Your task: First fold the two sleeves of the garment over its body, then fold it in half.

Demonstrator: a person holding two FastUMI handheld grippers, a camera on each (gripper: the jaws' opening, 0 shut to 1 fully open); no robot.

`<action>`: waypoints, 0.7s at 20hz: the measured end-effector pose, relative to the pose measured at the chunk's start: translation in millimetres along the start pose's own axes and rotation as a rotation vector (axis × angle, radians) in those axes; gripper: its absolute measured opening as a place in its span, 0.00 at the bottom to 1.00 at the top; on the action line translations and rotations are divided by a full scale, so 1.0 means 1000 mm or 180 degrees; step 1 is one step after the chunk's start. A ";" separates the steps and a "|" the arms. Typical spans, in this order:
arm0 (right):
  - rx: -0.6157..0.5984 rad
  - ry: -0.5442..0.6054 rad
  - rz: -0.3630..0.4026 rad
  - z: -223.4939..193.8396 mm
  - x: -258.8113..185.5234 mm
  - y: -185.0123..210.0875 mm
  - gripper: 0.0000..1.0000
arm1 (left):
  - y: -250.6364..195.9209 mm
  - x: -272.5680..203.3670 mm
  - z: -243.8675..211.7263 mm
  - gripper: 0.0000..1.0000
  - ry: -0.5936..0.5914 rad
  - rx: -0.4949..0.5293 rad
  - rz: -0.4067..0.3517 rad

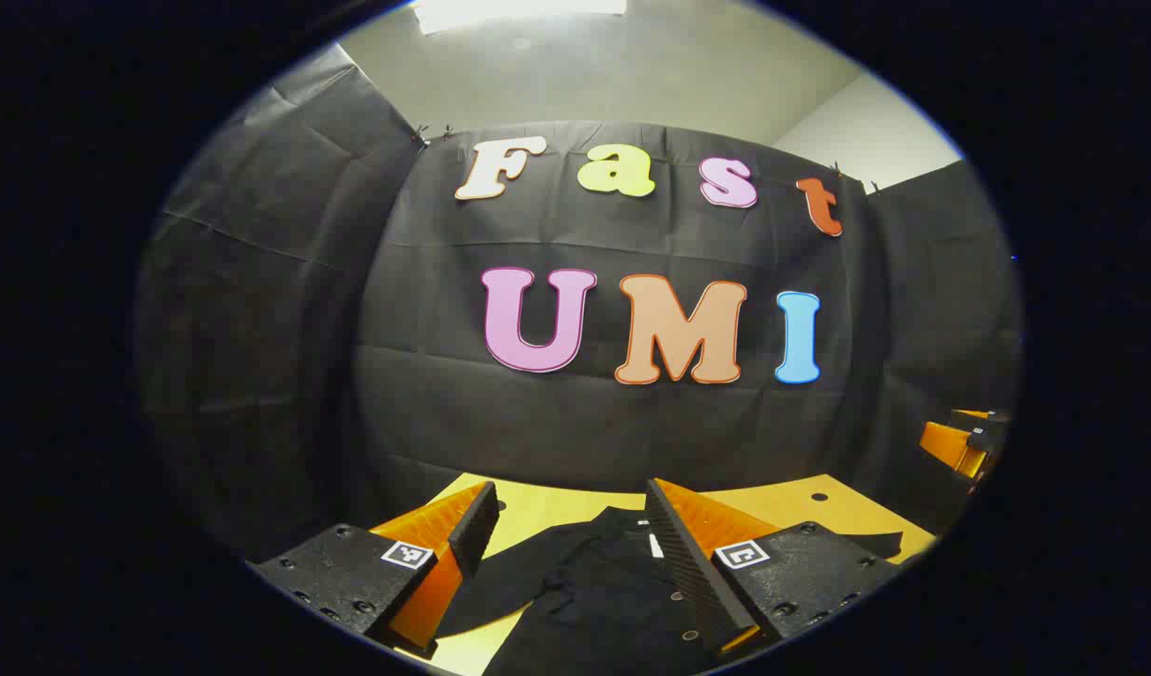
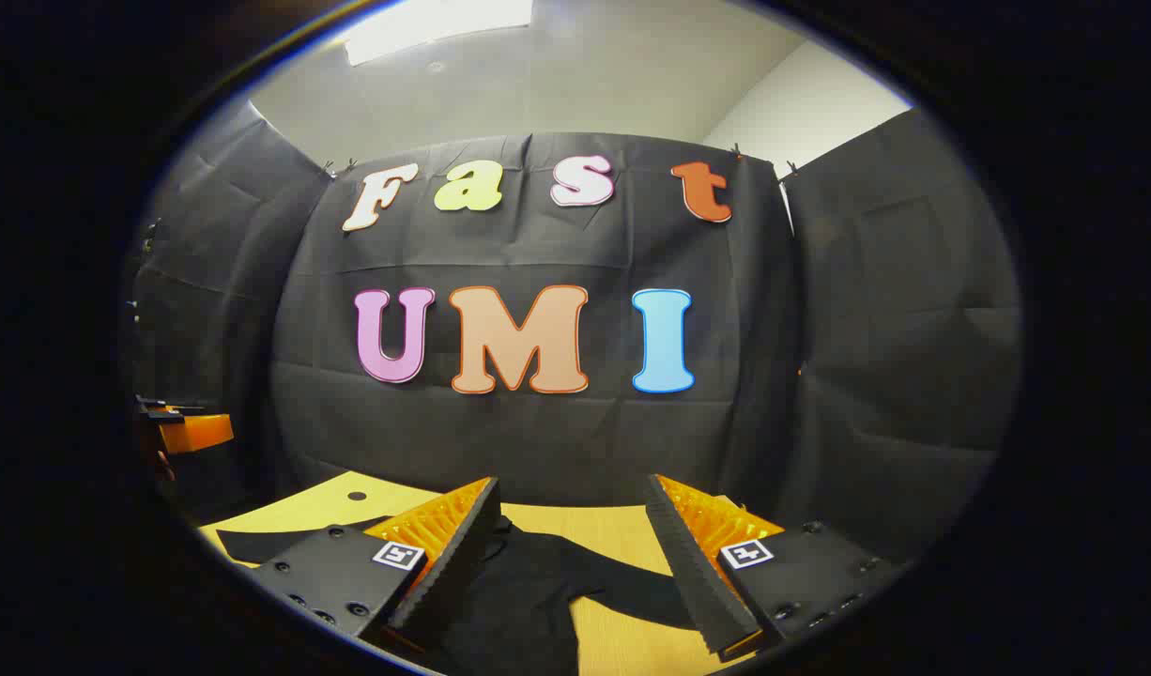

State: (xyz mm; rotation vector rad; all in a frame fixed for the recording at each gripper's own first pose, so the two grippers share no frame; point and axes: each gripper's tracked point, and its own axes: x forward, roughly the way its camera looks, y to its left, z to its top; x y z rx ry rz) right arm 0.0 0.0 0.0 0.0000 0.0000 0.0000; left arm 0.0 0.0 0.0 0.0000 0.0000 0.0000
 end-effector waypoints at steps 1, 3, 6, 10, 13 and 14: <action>-0.0017 0.0029 0.0013 -0.003 0.000 0.001 1.00 | 0.003 -0.001 -0.002 0.92 0.0016 0.0021 0.0015; -0.0015 0.0078 0.0020 -0.005 0.001 0.001 0.98 | 0.007 0.000 -0.003 0.92 0.0037 0.0037 0.0031; 0.0029 0.0096 -0.0006 -0.004 0.000 -0.003 0.98 | 0.012 0.003 -0.002 0.92 0.0019 0.0044 0.0085; 0.0060 0.0168 -0.0068 -0.009 -0.004 -0.011 0.98 | 0.011 0.003 -0.003 0.93 0.0026 0.0104 0.0070; 0.0114 0.0161 -0.0116 -0.010 -0.007 -0.016 0.98 | 0.011 0.001 -0.006 0.93 0.0049 0.0119 0.0061; 0.0139 0.0159 -0.0120 -0.009 -0.007 -0.016 0.98 | 0.011 0.001 -0.007 0.93 0.0051 0.0117 0.0066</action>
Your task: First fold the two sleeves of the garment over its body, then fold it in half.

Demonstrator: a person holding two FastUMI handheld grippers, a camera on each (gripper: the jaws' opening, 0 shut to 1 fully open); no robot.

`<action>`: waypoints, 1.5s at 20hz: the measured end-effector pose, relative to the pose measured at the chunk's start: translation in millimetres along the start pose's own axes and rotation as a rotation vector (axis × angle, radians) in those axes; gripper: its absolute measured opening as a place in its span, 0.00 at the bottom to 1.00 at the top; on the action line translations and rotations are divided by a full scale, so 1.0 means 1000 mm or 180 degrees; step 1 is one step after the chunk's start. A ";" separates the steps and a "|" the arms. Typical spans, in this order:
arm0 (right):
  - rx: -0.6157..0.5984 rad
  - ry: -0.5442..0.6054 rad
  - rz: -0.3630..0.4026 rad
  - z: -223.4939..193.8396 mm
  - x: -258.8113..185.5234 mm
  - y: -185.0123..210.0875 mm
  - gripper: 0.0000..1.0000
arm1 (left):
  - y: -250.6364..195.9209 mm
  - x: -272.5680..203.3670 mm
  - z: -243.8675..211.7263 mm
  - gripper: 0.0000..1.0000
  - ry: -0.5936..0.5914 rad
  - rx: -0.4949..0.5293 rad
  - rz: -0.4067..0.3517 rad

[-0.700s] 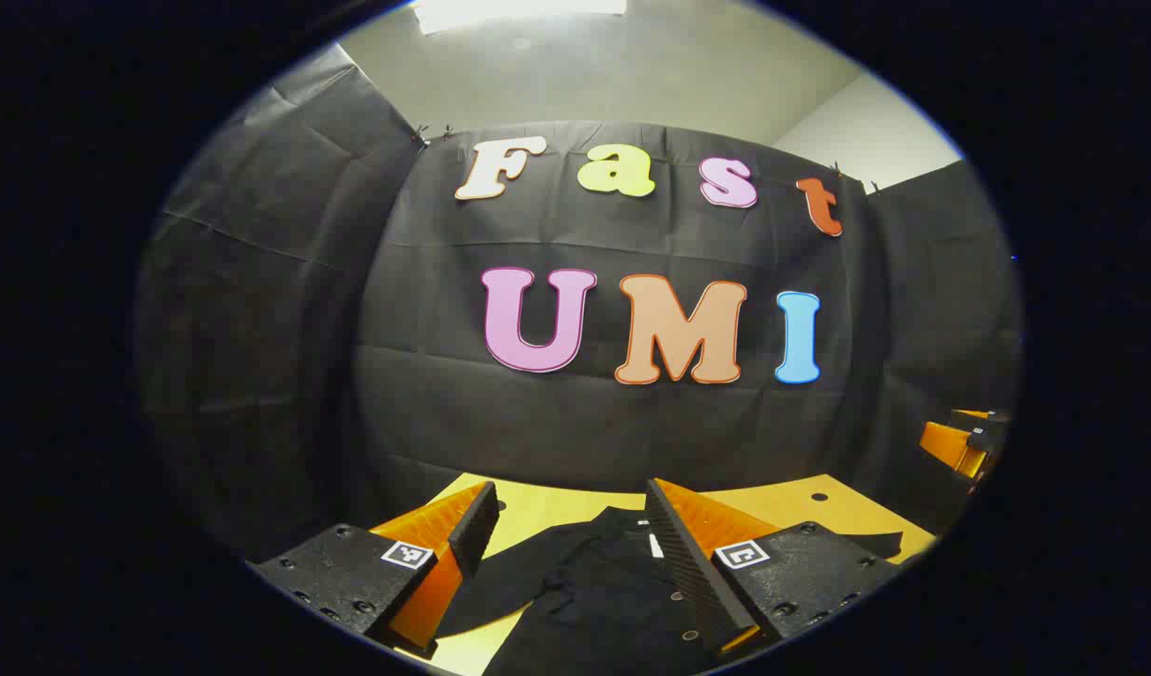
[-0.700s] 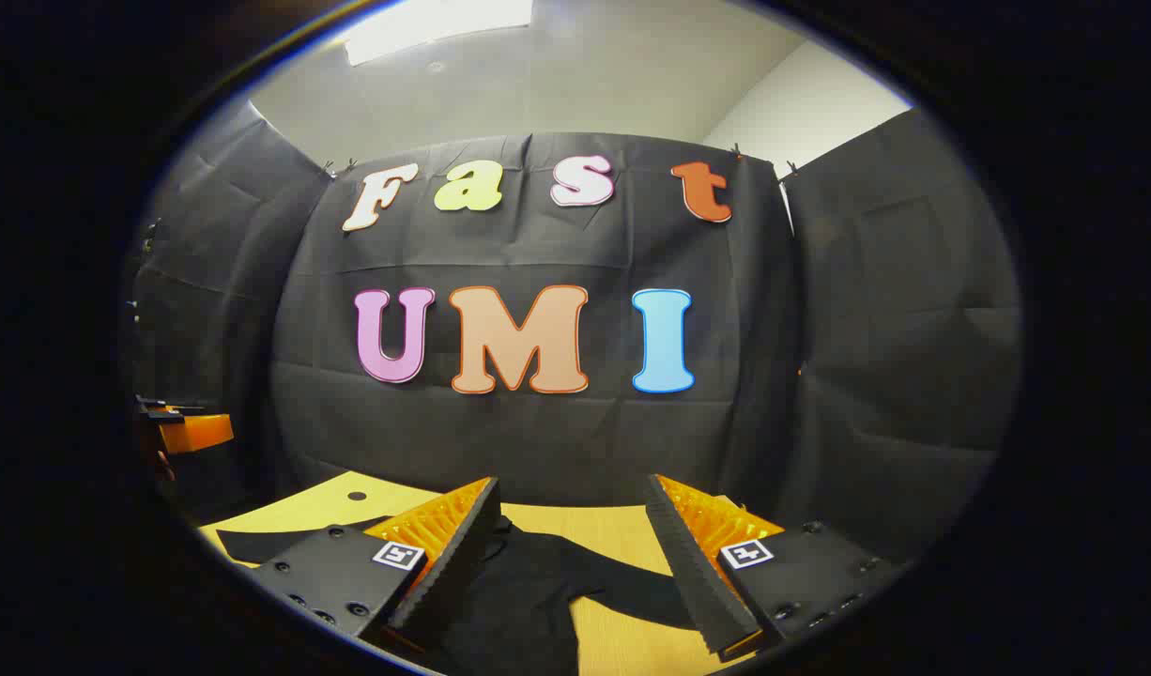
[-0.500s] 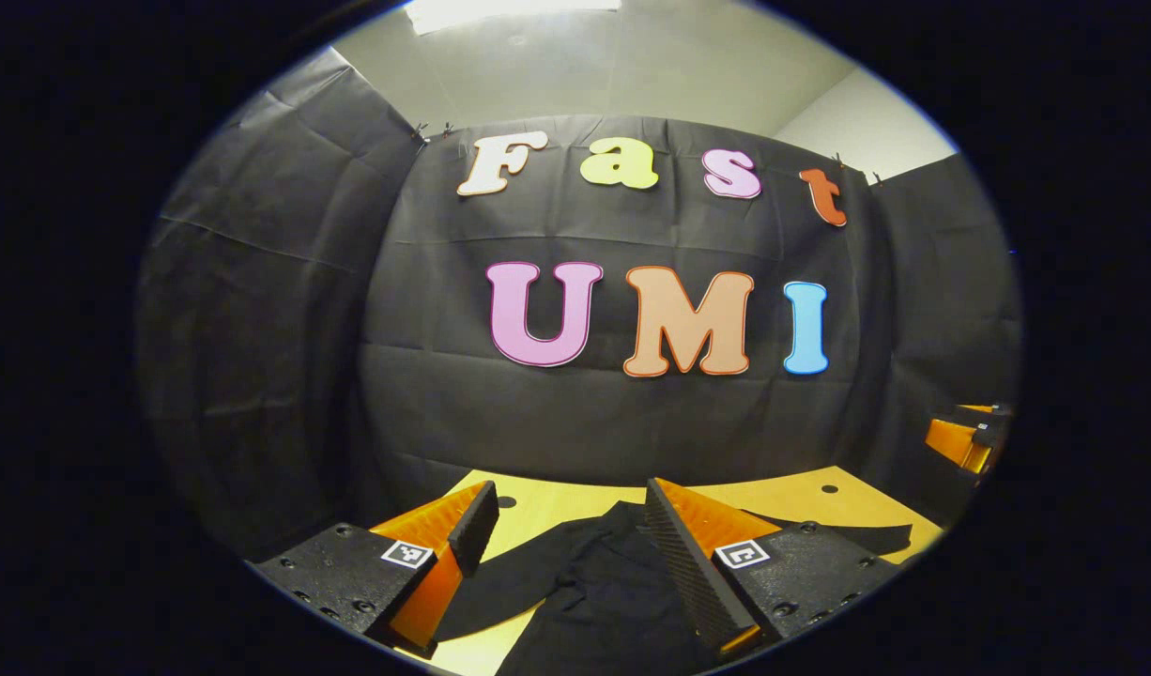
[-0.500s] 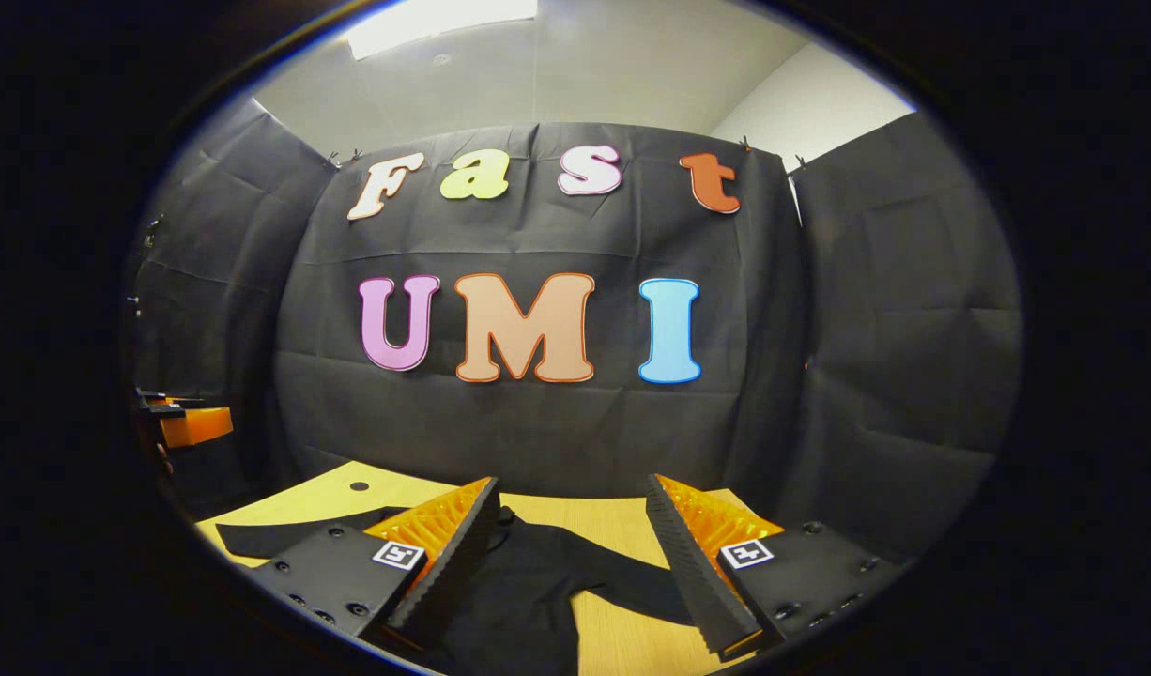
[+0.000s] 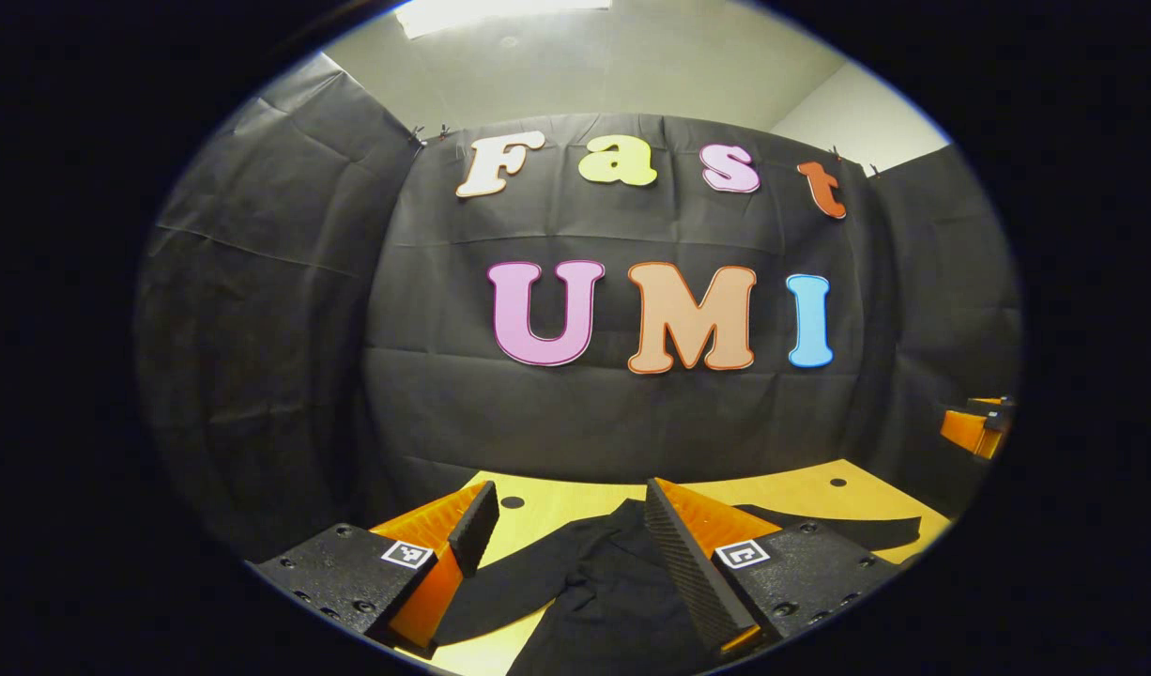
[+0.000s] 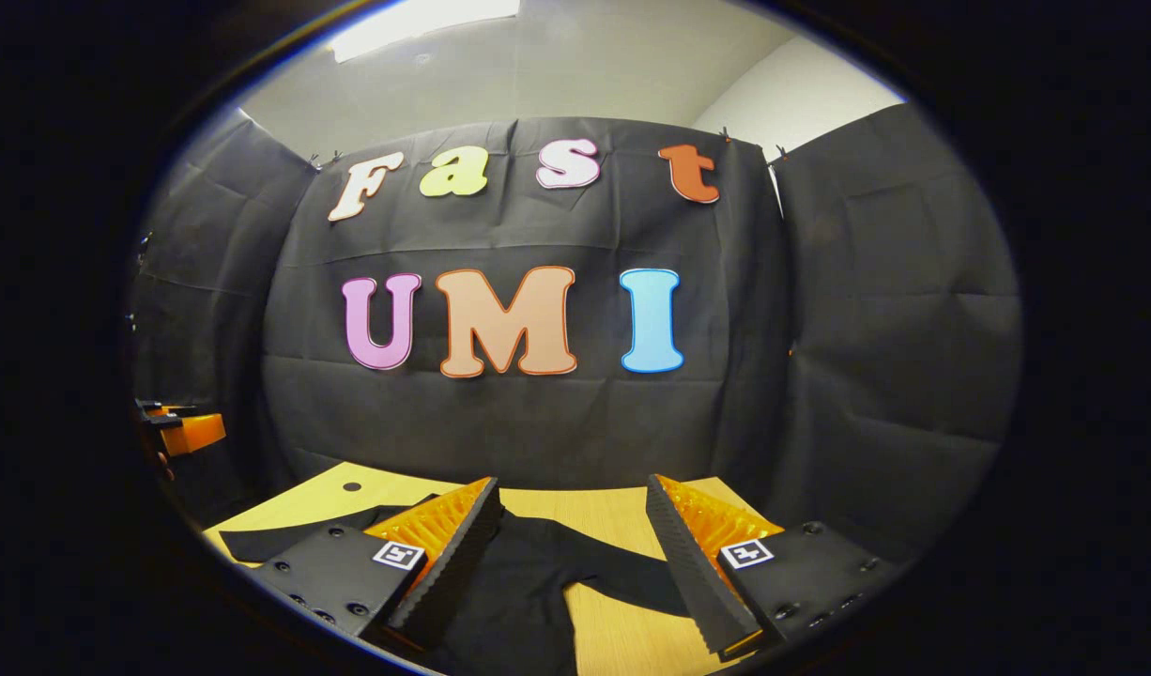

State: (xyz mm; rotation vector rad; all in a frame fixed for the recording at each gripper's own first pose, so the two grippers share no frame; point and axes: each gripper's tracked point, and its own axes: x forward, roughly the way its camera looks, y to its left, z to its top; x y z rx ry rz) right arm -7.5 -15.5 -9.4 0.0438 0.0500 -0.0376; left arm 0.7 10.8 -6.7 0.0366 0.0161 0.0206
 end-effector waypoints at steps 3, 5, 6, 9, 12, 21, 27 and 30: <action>0.0022 0.0015 -0.0020 -0.003 0.001 -0.001 0.98 | -0.001 -0.002 -0.004 0.92 0.0029 0.0002 0.0004; 0.0039 0.0026 -0.0014 -0.006 -0.001 -0.002 0.98 | 0.000 -0.002 -0.004 0.92 0.0032 0.0001 0.0009; 0.0074 0.0024 0.0001 -0.006 -0.002 -0.001 1.00 | 0.001 -0.003 -0.005 0.93 0.0032 -0.0003 0.0026; 0.0181 0.0058 -0.0011 -0.011 -0.003 -0.005 0.98 | 0.005 -0.003 -0.012 0.92 0.0090 -0.0037 0.0078; 0.0203 0.0084 -0.0082 -0.014 -0.003 -0.013 1.00 | 0.005 -0.005 -0.018 0.92 0.0132 -0.0077 0.0092; 0.0115 0.0136 -0.0112 -0.021 -0.004 -0.018 1.00 | 0.005 -0.005 -0.019 0.93 0.0142 -0.0090 0.0155; 0.0070 0.0156 -0.0075 -0.024 -0.002 -0.017 1.00 | 0.007 -0.007 -0.023 0.92 0.0181 -0.0108 0.0186; 0.0071 0.0166 -0.0064 -0.024 0.001 -0.020 1.00 | 0.007 -0.008 -0.023 0.92 0.0183 -0.0107 0.0206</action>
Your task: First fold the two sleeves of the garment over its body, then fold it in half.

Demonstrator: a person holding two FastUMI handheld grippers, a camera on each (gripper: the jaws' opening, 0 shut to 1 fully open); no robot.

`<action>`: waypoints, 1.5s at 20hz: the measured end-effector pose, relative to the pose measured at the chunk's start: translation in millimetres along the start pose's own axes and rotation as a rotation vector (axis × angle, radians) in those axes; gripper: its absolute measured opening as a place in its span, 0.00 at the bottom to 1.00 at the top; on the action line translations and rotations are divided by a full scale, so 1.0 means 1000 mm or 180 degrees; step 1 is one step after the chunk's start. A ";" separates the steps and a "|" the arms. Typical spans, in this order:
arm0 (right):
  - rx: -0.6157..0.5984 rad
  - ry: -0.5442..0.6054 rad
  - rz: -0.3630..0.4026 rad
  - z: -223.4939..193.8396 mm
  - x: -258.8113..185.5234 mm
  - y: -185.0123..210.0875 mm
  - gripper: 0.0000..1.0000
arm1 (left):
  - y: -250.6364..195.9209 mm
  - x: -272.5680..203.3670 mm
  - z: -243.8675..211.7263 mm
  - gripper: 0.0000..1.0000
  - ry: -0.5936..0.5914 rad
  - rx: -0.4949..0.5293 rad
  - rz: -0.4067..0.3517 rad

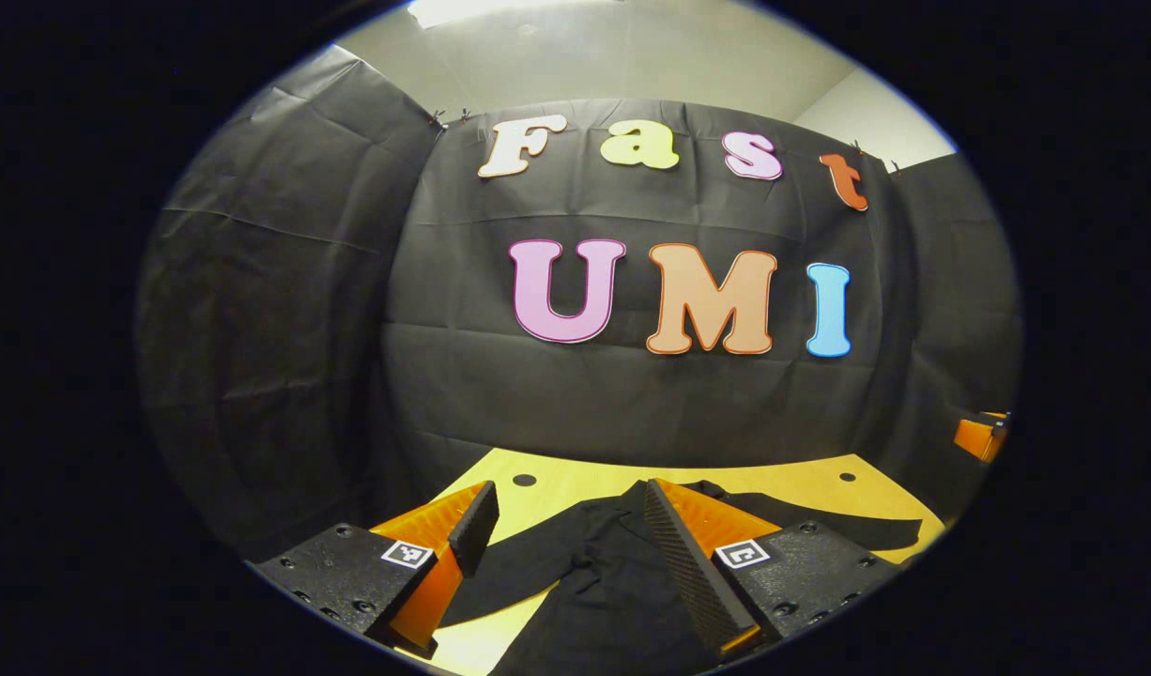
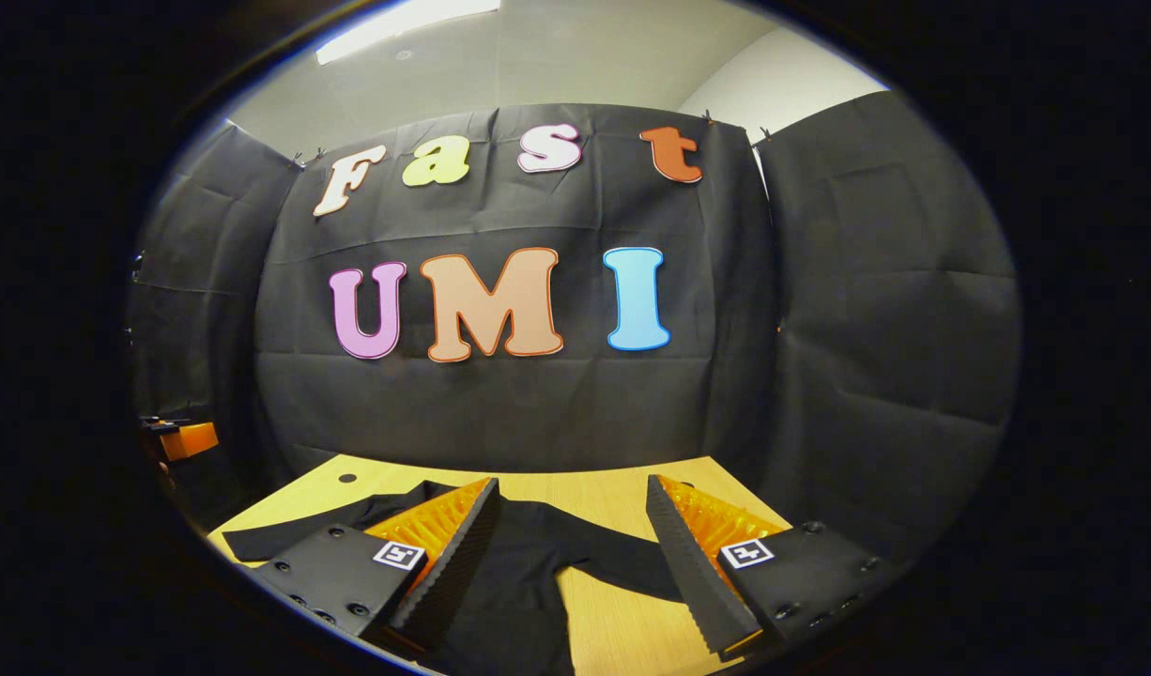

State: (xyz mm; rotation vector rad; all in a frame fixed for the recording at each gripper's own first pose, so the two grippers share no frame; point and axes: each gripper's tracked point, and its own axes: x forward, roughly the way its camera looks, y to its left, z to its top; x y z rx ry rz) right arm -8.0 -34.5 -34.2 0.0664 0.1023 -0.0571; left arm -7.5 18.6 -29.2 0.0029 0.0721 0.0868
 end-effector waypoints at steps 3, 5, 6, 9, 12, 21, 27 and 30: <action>-0.0018 -0.0022 -0.0052 0.002 0.003 -0.010 1.00 | -0.001 0.002 0.000 0.92 0.0003 0.0001 0.0019; -0.0054 -0.0013 -0.0119 0.002 0.008 -0.023 0.98 | -0.001 0.002 0.000 0.93 0.0004 0.0009 0.0036; -0.0073 -0.0002 -0.0161 0.000 0.011 -0.033 1.00 | -0.001 0.003 0.001 0.93 0.0003 0.0017 0.0044; -0.0139 0.0014 -0.0383 -0.004 0.026 -0.071 1.00 | -0.002 0.005 0.002 0.92 0.0025 0.0062 0.0063; -0.0276 0.0120 -0.0639 -0.023 0.045 -0.115 1.00 | -0.006 0.004 0.004 0.93 0.0025 0.0120 0.0086; 0.0172 0.0864 -0.0945 -0.137 0.099 -0.212 0.98 | -0.013 -0.003 -0.004 0.92 0.0127 0.0225 0.0224; 0.0179 0.1381 -0.1070 -0.206 0.116 -0.241 0.99 | -0.014 -0.008 -0.006 0.92 0.0174 0.0302 0.0324; 0.0242 0.1663 -0.1012 -0.239 0.120 -0.239 0.99 | -0.019 -0.008 -0.010 0.92 0.0198 0.0270 0.0331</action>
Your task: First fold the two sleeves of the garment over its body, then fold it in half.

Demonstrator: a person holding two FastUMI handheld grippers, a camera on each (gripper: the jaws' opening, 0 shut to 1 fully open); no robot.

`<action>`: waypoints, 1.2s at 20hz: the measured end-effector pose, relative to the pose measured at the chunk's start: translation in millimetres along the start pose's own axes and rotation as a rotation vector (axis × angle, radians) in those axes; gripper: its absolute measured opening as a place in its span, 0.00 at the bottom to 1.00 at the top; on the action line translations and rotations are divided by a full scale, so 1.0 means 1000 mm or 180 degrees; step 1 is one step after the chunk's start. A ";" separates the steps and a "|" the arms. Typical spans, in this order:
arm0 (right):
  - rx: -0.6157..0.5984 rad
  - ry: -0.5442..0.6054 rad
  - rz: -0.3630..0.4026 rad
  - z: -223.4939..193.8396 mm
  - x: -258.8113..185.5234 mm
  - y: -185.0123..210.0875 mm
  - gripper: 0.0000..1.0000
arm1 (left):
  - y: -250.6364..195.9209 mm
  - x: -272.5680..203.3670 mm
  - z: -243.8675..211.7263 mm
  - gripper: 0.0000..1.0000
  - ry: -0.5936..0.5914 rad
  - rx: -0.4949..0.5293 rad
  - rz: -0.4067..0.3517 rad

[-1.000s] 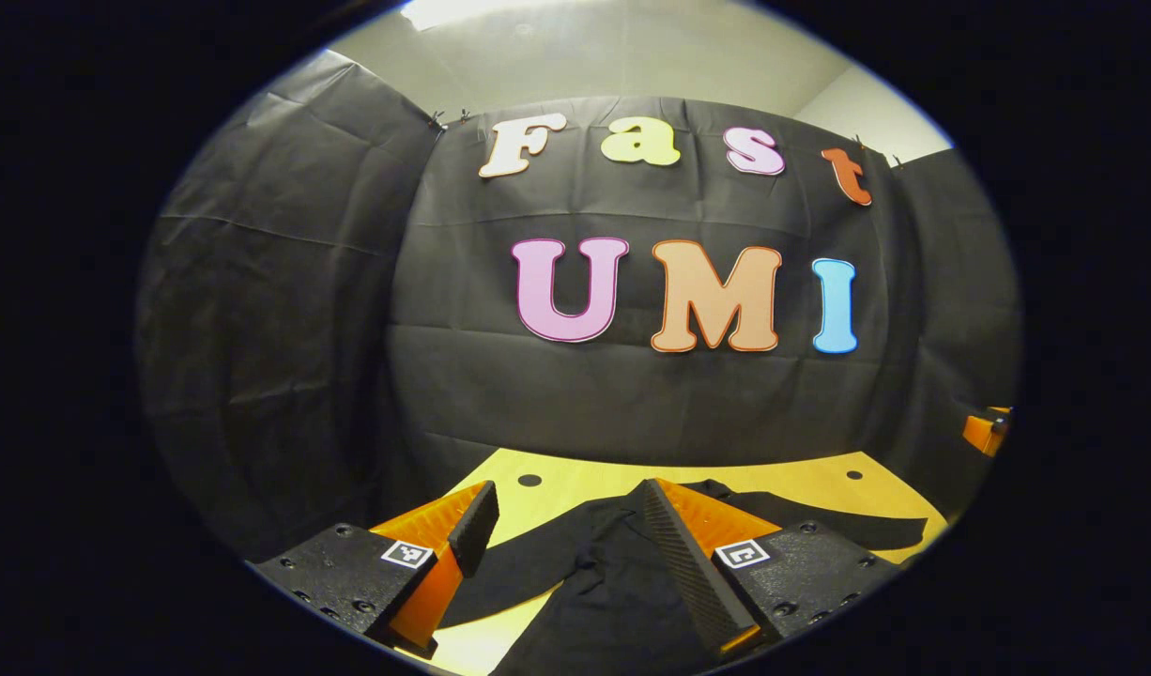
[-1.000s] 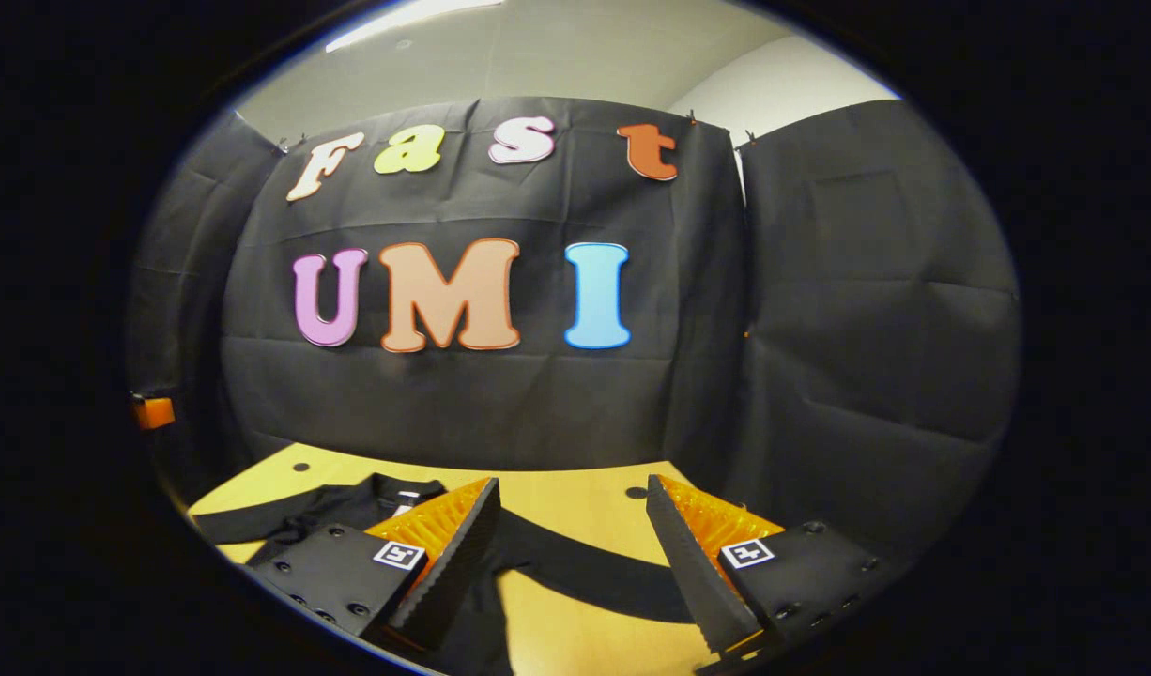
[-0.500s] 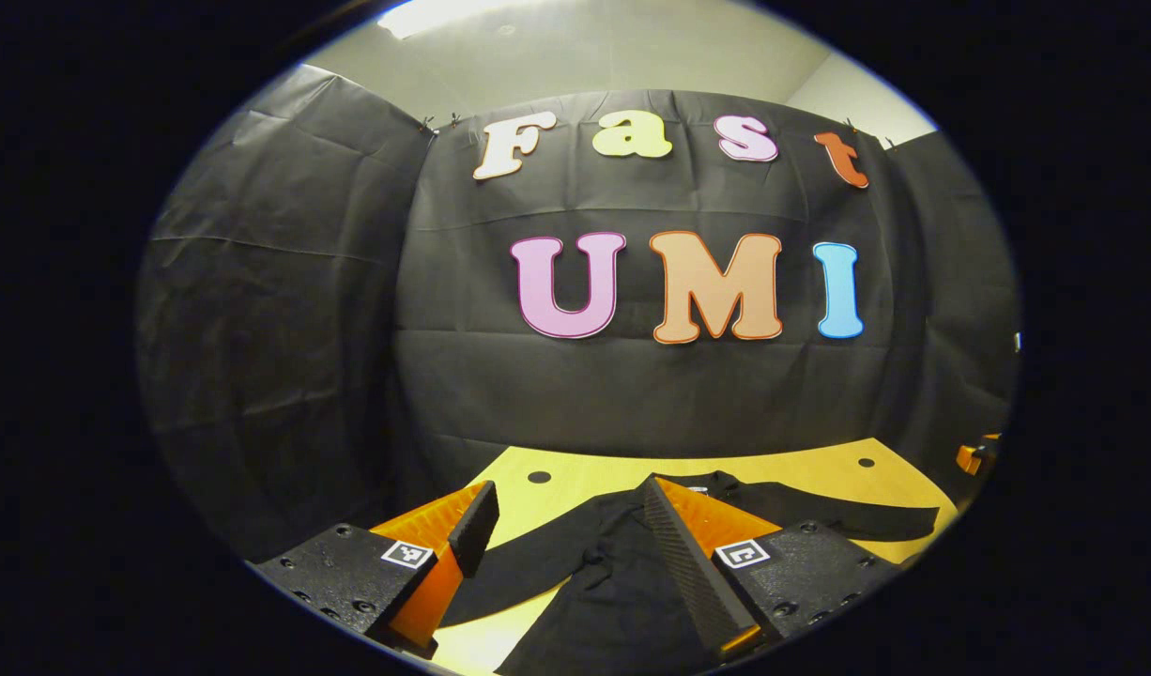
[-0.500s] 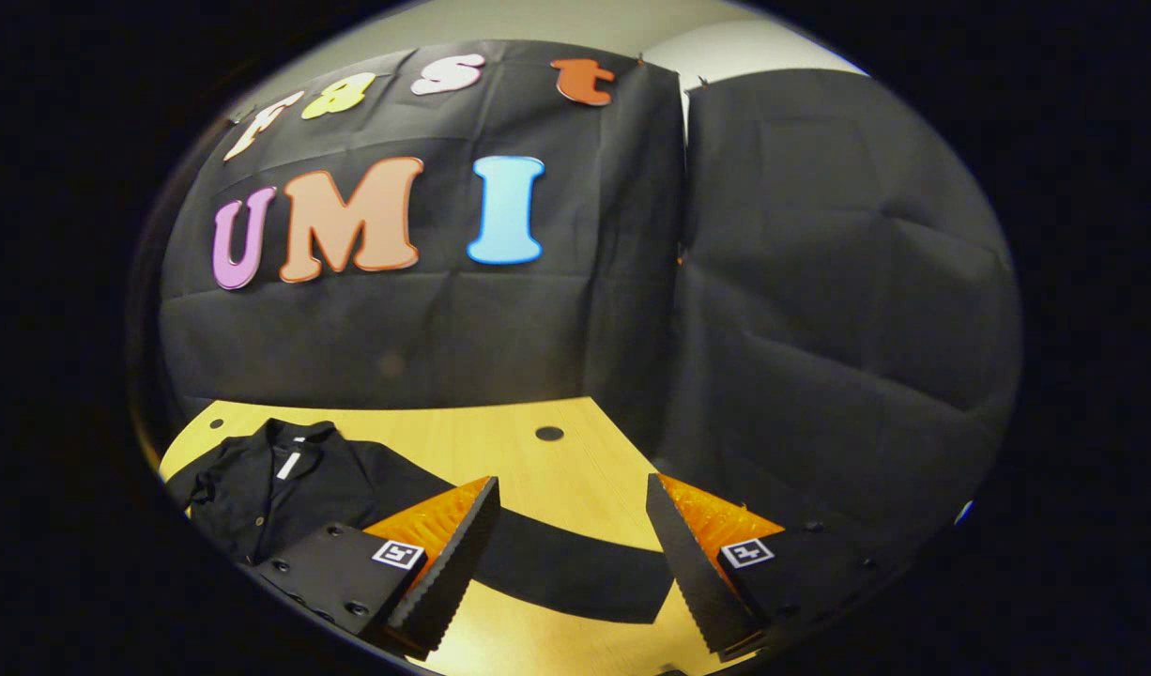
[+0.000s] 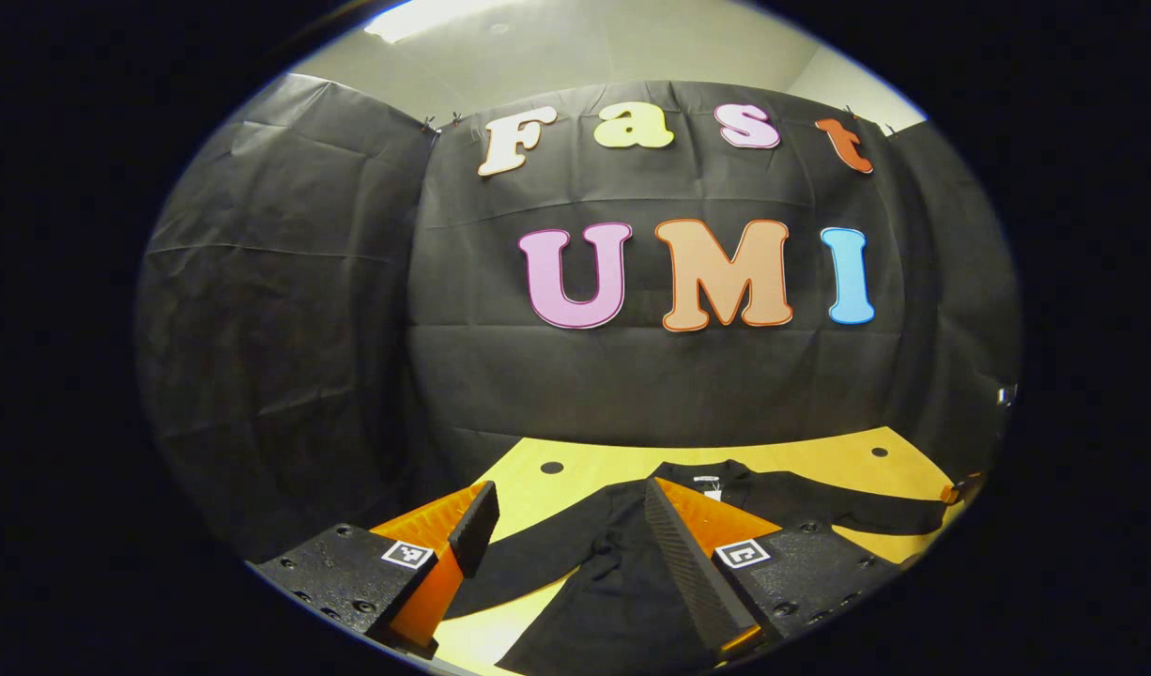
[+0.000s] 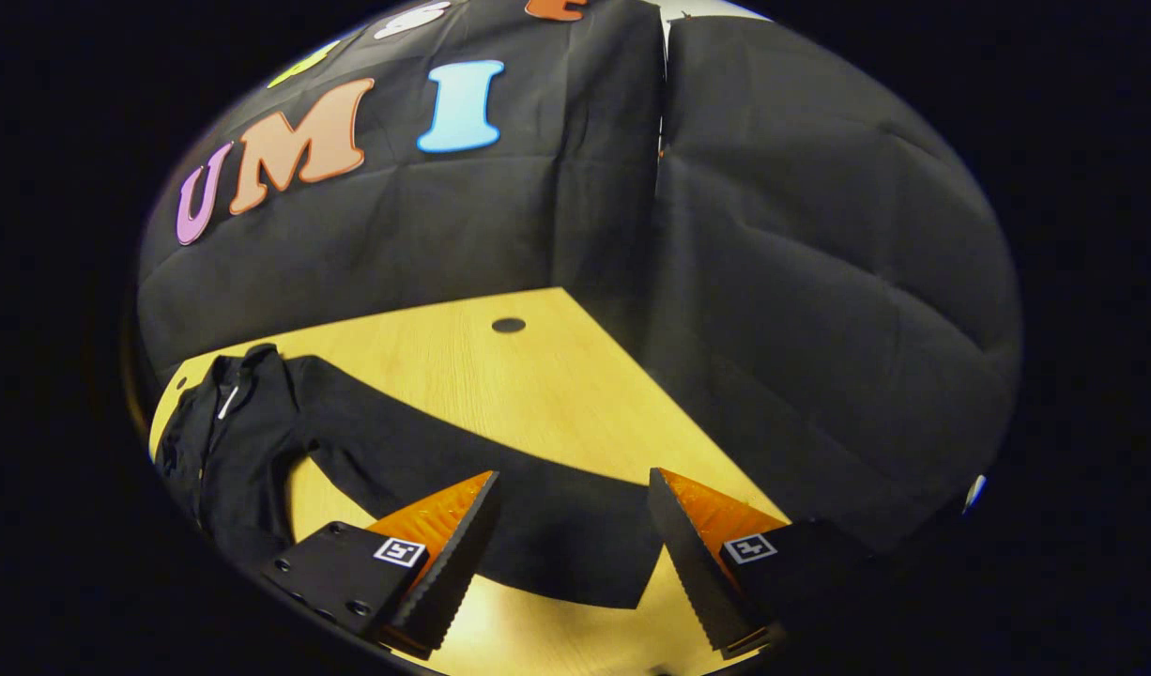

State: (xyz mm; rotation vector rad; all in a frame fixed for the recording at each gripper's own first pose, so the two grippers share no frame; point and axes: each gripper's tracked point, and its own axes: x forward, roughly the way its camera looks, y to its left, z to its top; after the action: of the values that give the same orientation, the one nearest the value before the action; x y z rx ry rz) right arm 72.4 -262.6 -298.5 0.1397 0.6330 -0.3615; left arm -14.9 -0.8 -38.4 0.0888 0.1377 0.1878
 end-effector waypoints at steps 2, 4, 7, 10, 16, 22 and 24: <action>-0.0026 0.0119 -0.0012 -0.013 0.011 -0.003 0.99 | -0.003 -0.002 -0.001 0.93 0.0028 -0.0023 -0.0008; -0.0023 0.0248 -0.0031 -0.023 0.022 -0.004 0.99 | -0.004 -0.004 -0.003 0.92 0.0037 0.0007 0.0003; 0.0065 0.0427 -0.0035 -0.039 0.031 -0.008 1.00 | -0.003 -0.003 -0.004 0.92 0.0063 0.0068 0.0003; 0.0152 0.0514 -0.0038 -0.053 0.033 -0.011 1.00 | -0.007 -0.004 -0.002 0.93 0.0050 0.0097 -0.0037; 0.0162 0.0442 0.0001 -0.054 0.036 -0.009 1.00 | -0.018 -0.001 -0.004 0.93 0.0049 0.0128 -0.0152; 0.0047 0.0430 0.0202 -0.054 0.036 0.005 0.74 | -0.019 0.001 -0.011 0.94 0.0091 0.0028 -0.0202; -0.0048 0.0408 0.0191 -0.054 0.037 0.010 0.52 | -0.019 0.001 -0.010 0.94 0.0092 0.0040 -0.0223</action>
State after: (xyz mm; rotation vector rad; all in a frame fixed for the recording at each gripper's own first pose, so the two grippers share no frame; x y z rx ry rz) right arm 73.9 -251.7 -363.9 0.1681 0.7564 -0.2915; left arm -11.8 -18.5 -50.7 0.0936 0.1704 0.1183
